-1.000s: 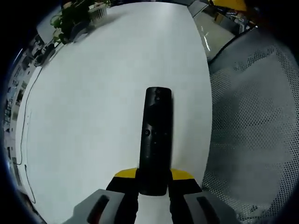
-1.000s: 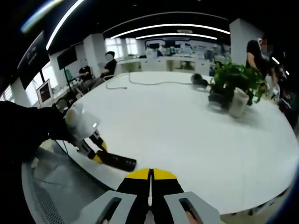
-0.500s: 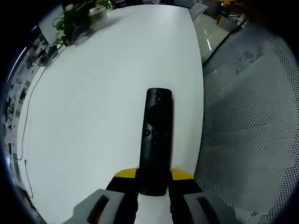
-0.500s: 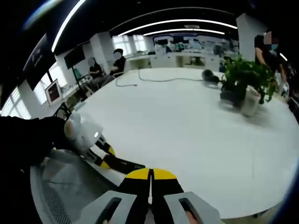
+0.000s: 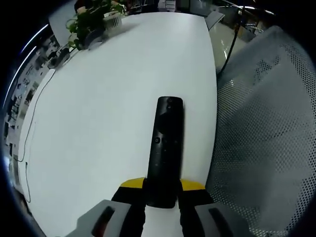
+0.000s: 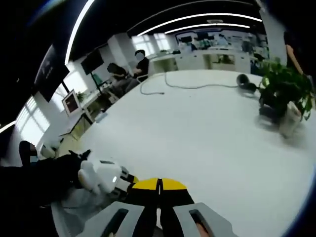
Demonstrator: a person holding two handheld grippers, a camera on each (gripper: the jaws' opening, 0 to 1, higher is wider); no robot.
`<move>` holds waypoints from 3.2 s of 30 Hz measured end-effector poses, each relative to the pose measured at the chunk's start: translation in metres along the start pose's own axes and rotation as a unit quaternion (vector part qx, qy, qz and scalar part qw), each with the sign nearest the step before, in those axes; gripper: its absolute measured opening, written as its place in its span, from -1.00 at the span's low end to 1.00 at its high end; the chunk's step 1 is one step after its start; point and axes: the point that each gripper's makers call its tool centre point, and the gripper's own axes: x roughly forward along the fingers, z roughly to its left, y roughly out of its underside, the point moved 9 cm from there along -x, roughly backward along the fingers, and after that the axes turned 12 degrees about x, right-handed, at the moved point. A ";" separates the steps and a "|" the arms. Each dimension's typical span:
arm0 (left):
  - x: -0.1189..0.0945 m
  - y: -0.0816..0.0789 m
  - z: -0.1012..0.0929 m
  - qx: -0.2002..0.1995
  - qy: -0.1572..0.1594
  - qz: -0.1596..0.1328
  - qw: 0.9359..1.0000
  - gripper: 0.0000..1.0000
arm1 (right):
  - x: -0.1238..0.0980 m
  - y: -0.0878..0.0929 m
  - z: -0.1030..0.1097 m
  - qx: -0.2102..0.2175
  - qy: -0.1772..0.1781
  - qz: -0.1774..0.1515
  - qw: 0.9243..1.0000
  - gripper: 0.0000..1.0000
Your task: Press the specified remote control buttons in sequence, fully releasing each button before pressing the next.
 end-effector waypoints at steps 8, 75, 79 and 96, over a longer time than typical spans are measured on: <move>-0.001 0.005 -0.001 0.005 -0.006 -0.027 1.000 -0.51 | 0.046 0.005 -0.013 0.042 0.014 0.038 0.998 -1.00; 0.002 0.011 -0.002 0.011 -0.015 -0.082 0.996 -0.51 | 0.103 0.076 -0.045 0.120 0.041 0.237 0.963 -1.00; 0.002 0.010 -0.002 0.013 -0.014 -0.081 0.997 -0.51 | 0.103 0.074 -0.042 0.120 0.031 0.233 0.965 -1.00; 0.002 0.010 -0.003 0.002 -0.014 -0.087 0.996 -0.50 | 0.107 0.076 -0.038 0.111 0.028 0.244 0.963 -1.00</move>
